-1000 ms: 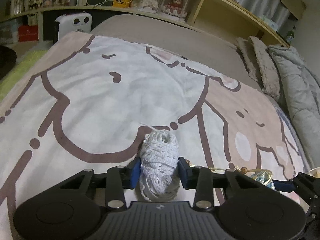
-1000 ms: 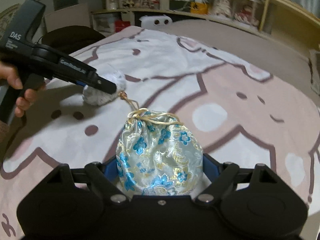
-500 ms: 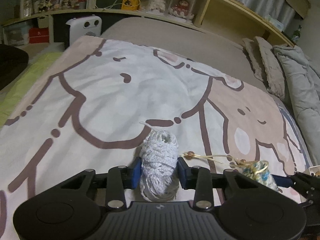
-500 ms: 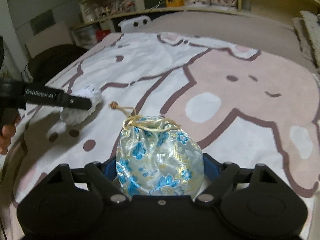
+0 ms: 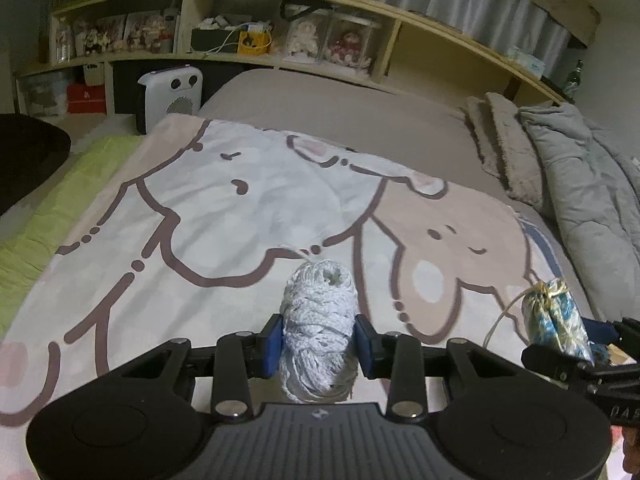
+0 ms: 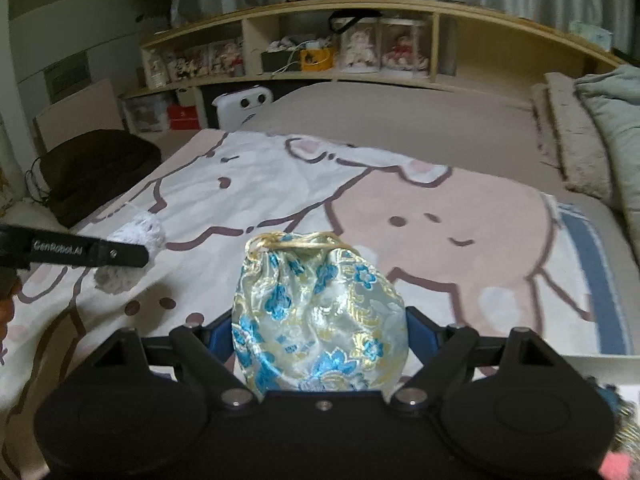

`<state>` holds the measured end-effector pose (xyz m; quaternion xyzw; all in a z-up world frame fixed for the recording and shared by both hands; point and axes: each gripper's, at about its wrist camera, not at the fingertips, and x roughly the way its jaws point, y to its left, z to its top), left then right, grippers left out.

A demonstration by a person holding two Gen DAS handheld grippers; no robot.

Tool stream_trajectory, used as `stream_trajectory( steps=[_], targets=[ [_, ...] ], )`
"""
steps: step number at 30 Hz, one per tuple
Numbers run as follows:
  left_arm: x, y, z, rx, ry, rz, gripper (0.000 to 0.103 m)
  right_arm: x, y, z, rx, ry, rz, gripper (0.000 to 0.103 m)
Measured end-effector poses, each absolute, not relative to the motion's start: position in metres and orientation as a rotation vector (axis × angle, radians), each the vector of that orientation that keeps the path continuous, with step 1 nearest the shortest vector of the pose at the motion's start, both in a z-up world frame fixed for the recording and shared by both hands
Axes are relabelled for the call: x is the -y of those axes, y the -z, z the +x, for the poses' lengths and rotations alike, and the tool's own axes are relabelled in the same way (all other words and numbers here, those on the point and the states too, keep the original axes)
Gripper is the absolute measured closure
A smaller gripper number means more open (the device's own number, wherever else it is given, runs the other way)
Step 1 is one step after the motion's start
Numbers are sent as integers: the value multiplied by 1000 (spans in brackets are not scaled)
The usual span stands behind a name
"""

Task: Organize objects
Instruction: 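Lift white bundle with left tool while right tool carries pouch toward the box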

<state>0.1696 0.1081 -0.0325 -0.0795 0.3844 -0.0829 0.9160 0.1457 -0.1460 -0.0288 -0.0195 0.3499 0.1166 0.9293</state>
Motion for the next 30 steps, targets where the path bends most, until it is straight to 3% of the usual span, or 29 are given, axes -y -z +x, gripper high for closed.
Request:
stream_trajectory(
  steps=[19, 30],
  targets=[
    [-49, -9, 78, -733, 225, -83, 64, 206, -13, 56, -666, -128, 42, 18],
    [23, -28, 44, -696, 359, -53, 64, 283, -41, 2, -642, -40, 30, 18]
  ],
)
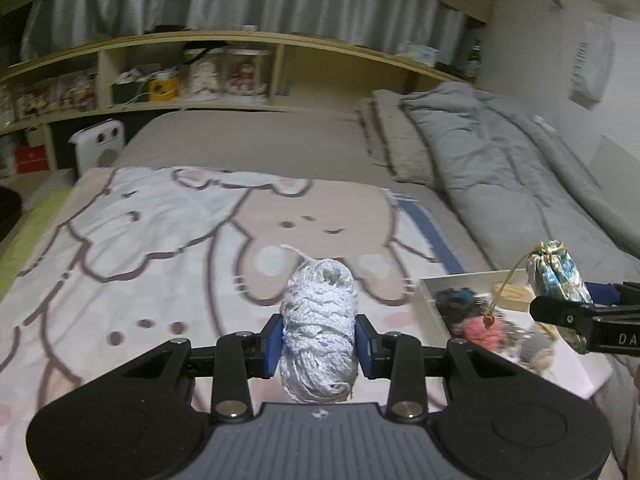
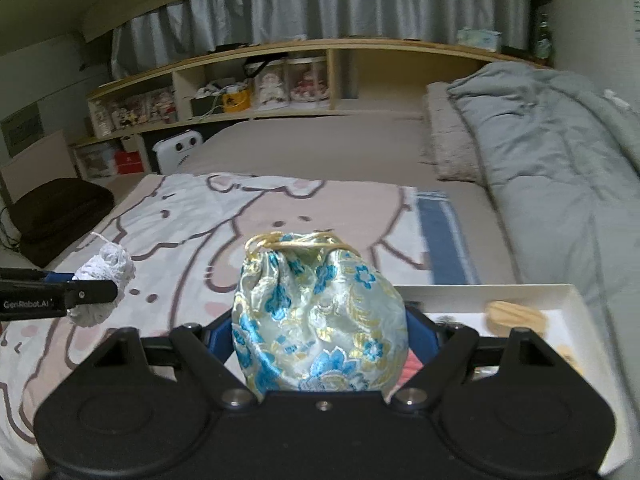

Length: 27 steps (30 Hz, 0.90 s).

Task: Organize objects
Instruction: 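Lift white bundle with left tool while right tool carries pouch toward the box, then lower white bundle into box with left tool while right tool releases pouch inside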

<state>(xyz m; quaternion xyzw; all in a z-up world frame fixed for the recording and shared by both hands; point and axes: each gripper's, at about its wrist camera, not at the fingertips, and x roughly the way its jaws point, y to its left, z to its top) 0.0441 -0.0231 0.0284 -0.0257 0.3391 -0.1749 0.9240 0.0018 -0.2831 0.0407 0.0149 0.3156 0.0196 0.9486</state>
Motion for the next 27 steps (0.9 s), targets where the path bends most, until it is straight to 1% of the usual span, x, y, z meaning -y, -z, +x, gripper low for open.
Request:
stream_trajectory(
  steps=[7, 12, 18, 27],
  targets=[
    [84, -33, 27, -687, 478, -36, 64, 342, -50, -29, -634, 34, 24, 18],
    [126, -25, 20, -718, 570, -28, 64, 382, -47, -45, -653, 89, 26, 18],
    [174, -5, 13, -782, 666, 2, 64, 424, -30, -53, -724, 140, 21, 18],
    [229, 28, 11, -889, 806, 122, 64, 464, 10, -52, -869, 180, -16, 18]
  ],
)
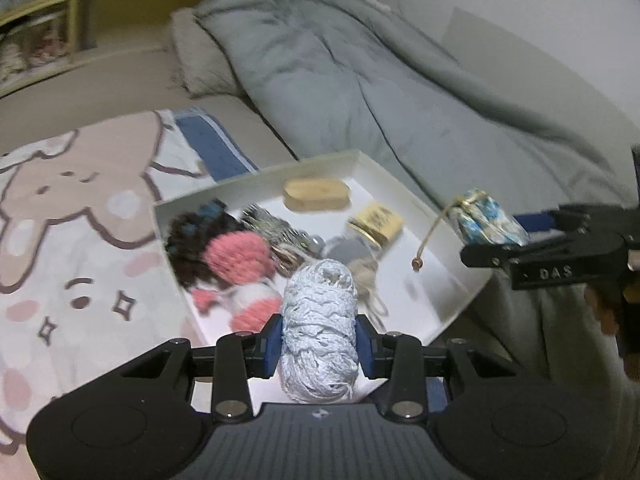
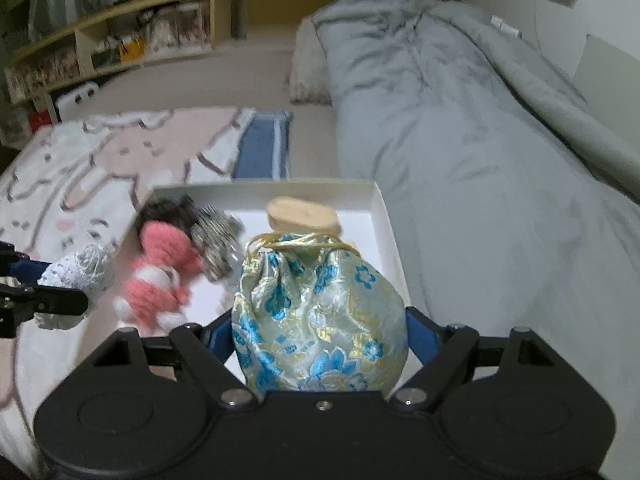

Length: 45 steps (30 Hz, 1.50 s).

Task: Organize objects
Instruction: 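Lower white bundle into box with left tool while right tool releases pouch inside, then withdraw both open tools up and away from the box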

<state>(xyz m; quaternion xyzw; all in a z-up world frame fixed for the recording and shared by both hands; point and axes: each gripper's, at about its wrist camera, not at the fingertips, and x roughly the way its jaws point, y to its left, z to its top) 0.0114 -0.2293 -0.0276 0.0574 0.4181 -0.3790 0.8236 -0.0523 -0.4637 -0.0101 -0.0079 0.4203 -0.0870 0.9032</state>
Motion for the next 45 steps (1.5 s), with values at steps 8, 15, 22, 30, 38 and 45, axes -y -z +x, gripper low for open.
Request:
stream_trajectory(
  steps=[8, 15, 22, 30, 38, 45],
  targets=[
    [265, 56, 24, -1008, 885, 208, 64, 477, 53, -19, -1030, 183, -60, 18],
    [281, 83, 40, -1084, 886, 198, 64, 481, 84, 8, -1073, 178, -53, 18],
    [291, 99, 47, -1109, 877, 207, 64, 482, 101, 8, -1097, 185, -51, 18],
    [293, 92, 45, -1070, 838, 208, 40, 485, 77, -12, -1044, 189, 31, 0],
    [287, 71, 38, -1029, 842, 197, 40, 485, 47, -30, -966, 206, 76, 0],
    [275, 47, 27, -981, 835, 181, 39, 473, 21, -48, -898, 216, 86, 0]
  ],
)
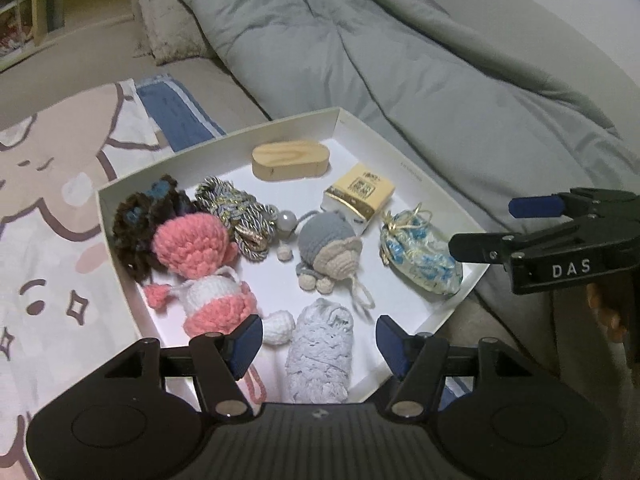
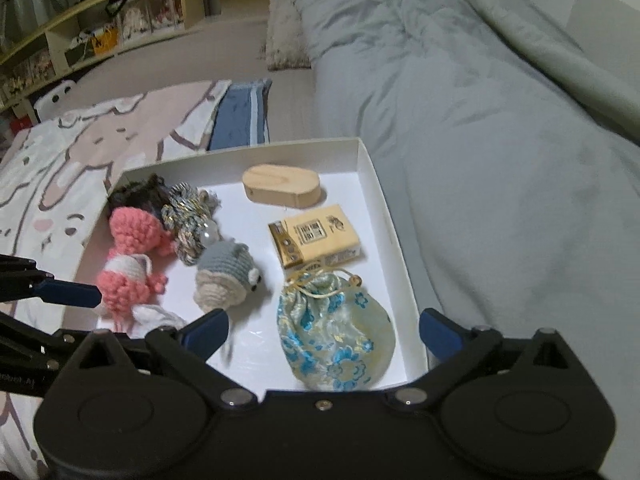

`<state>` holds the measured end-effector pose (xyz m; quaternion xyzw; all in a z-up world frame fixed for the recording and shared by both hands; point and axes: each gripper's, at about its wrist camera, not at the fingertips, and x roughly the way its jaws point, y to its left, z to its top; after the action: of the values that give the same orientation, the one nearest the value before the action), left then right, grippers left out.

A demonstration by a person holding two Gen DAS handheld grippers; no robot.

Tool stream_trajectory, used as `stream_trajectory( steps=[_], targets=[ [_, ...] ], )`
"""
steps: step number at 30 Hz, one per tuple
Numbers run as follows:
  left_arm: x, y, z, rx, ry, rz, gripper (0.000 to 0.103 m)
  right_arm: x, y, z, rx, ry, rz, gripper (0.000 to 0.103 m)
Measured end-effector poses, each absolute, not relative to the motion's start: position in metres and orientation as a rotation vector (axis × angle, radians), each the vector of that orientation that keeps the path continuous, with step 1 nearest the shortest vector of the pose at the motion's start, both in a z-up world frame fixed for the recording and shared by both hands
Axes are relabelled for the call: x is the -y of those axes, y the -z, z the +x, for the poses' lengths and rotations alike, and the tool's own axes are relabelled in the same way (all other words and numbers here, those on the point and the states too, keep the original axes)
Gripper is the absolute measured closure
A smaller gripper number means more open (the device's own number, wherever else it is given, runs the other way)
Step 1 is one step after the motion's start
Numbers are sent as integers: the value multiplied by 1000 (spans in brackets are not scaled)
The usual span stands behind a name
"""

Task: Organize objects
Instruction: 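Withdraw both open tools up and away from the box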

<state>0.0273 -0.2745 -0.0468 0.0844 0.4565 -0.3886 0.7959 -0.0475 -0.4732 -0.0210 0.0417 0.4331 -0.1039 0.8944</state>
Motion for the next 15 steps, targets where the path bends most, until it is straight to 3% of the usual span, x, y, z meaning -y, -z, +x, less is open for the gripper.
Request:
stream_trajectory(
  steps=[5, 15],
  targets=[
    [260, 28, 20, -938, 812, 162, 23, 461, 1, -63, -827, 219, 100, 0],
    [216, -12, 3, -841, 739, 114, 4, 425, -37, -95, -715, 224, 115, 0]
  ],
)
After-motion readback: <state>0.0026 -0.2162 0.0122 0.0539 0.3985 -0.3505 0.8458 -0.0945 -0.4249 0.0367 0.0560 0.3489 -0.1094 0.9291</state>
